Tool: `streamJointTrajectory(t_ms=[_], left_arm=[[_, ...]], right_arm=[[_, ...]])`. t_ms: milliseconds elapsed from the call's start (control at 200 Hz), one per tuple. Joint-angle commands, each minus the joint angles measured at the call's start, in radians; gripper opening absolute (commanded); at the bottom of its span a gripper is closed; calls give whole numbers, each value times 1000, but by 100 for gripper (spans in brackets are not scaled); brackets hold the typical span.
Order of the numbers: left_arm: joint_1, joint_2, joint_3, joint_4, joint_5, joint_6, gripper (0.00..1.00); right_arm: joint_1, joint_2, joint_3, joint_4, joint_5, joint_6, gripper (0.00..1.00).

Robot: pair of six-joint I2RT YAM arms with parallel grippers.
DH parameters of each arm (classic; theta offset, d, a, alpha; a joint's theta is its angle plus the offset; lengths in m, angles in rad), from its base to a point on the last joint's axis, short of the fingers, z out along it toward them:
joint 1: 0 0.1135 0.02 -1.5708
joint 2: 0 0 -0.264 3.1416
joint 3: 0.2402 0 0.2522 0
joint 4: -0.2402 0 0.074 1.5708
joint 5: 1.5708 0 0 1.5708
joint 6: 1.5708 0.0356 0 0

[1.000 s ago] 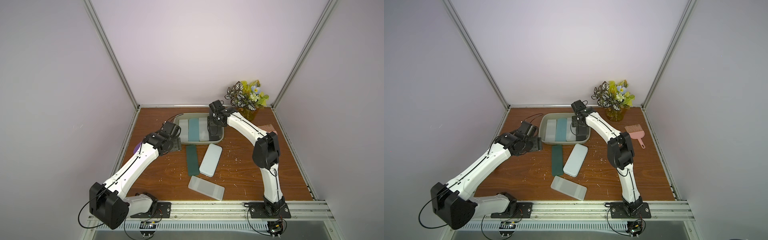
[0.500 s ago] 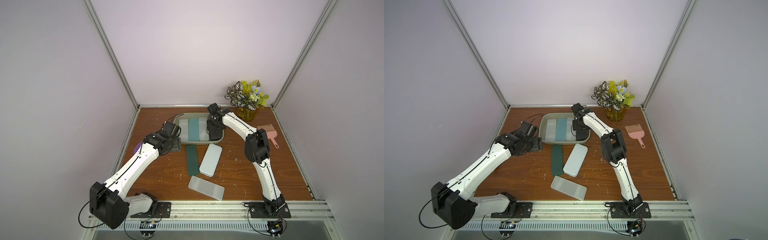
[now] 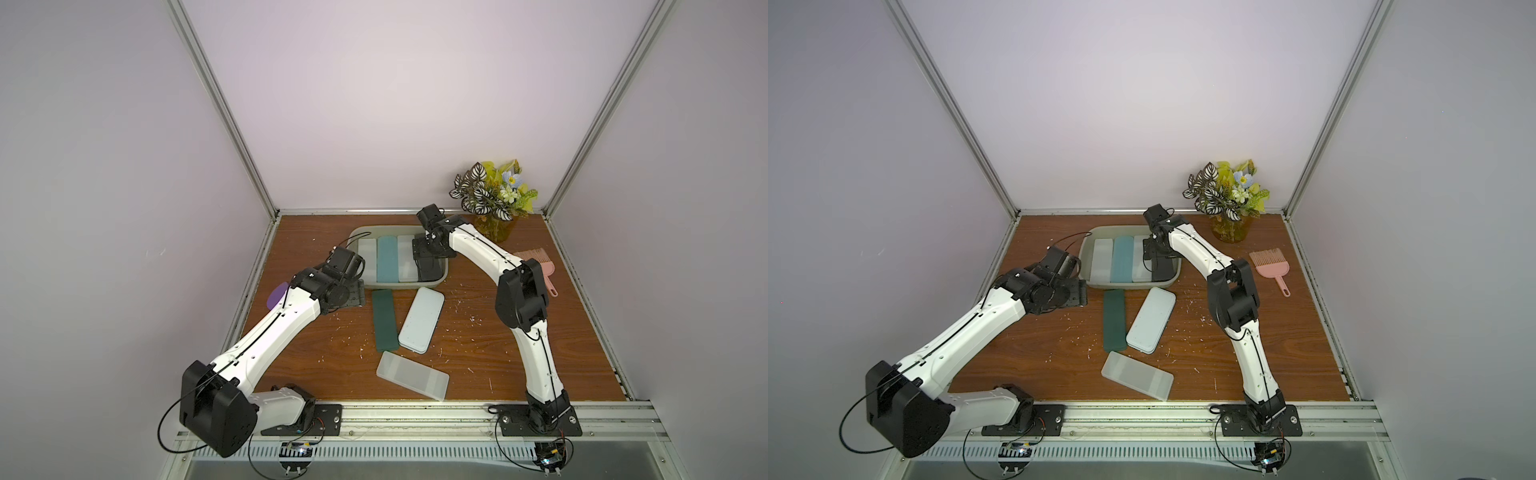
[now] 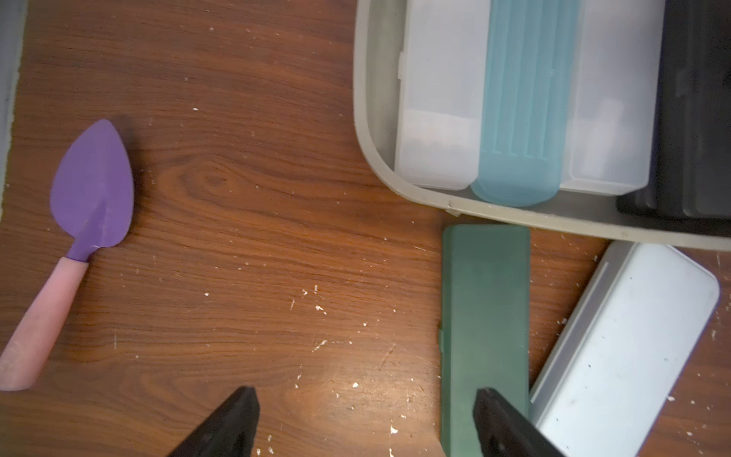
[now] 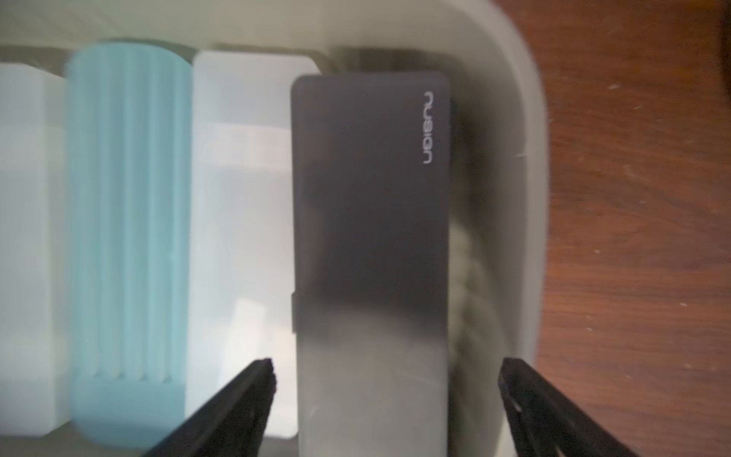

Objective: Put the pencil case into the storage box
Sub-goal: Place the pencil case at the storage box.

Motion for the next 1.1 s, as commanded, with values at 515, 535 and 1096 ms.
streamJointTrajectory(t_ms=[515, 535, 1096], left_arm=[[-168, 283, -25, 209, 71, -131, 89], [-172, 293, -22, 209, 71, -134, 89], [-266, 418, -27, 206, 43, -238, 86]], right_arm=[[-4, -867, -728, 119, 57, 98, 96], [-4, -875, -737, 116, 57, 97, 96], [-14, -908, -762, 91, 44, 87, 96]])
